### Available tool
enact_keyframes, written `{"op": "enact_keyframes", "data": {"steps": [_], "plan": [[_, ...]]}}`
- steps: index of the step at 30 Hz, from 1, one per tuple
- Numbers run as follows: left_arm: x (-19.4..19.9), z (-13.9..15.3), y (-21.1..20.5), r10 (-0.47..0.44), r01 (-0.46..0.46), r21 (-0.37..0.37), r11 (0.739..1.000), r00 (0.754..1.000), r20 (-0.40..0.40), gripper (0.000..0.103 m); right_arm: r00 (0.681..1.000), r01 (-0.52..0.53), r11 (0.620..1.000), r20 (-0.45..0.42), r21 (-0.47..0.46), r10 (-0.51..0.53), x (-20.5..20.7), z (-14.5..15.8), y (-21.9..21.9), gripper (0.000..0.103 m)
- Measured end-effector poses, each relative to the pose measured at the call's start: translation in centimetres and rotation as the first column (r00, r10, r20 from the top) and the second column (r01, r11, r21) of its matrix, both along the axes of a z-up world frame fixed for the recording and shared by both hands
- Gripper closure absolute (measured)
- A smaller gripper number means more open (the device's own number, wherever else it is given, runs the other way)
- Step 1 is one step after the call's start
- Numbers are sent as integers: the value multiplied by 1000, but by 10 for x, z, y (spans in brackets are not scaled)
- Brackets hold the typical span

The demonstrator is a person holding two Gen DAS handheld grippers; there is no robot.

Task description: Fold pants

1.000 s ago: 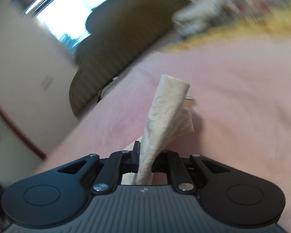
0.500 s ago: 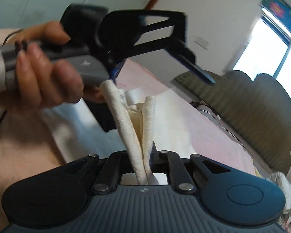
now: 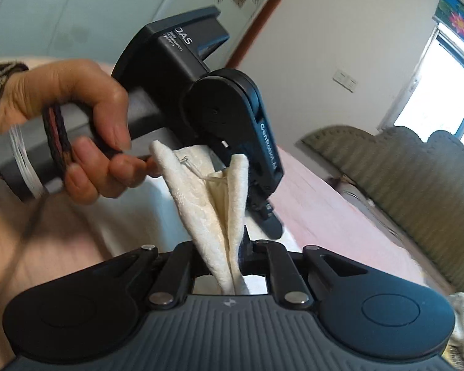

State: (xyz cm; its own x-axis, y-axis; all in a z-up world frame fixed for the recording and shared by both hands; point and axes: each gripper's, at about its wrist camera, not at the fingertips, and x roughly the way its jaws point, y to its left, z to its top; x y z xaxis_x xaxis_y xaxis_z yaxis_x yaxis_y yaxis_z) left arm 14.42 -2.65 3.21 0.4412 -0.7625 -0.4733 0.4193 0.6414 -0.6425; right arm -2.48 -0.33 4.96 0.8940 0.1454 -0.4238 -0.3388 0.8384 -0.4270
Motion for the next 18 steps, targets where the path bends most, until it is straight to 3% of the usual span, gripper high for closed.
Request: {"op": "enact_keyframes", "data": {"steps": [3, 5, 7, 9, 11, 14, 16, 18], "plan": [[7, -2, 21, 5, -11, 134, 991, 999, 42, 86, 999, -48, 995, -19, 83, 50, 24, 3, 15, 94], [16, -18, 27, 32, -38, 243, 969, 999, 31, 69, 995, -70, 992, -57, 105, 77, 41, -5, 24, 94], [19, -38, 38, 38, -39, 331, 943, 999, 12, 69, 990, -78, 993, -108, 90, 88, 56, -19, 34, 94], [15, -42, 47, 42, -49, 299, 953, 999, 30, 69, 981, -75, 995, -176, 67, 86, 69, -35, 48, 93], [13, -38, 57, 70, -72, 277, 958, 997, 19, 60, 977, -56, 996, -203, 70, 69, 69, -42, 51, 92], [9, -21, 76, 159, -172, 266, 949, 985, 72, 49, 971, -77, 994, -219, 75, 92, 55, -28, 39, 89], [5, -10, 88, 230, -258, 284, 923, 965, 128, 49, 956, -124, 977, -244, 172, 165, 44, -7, 15, 85], [0, 1, 96, 277, -320, 297, 900, 944, 178, 48, 941, -124, 930, -257, 346, 221, 39, 10, -13, 85]]}}
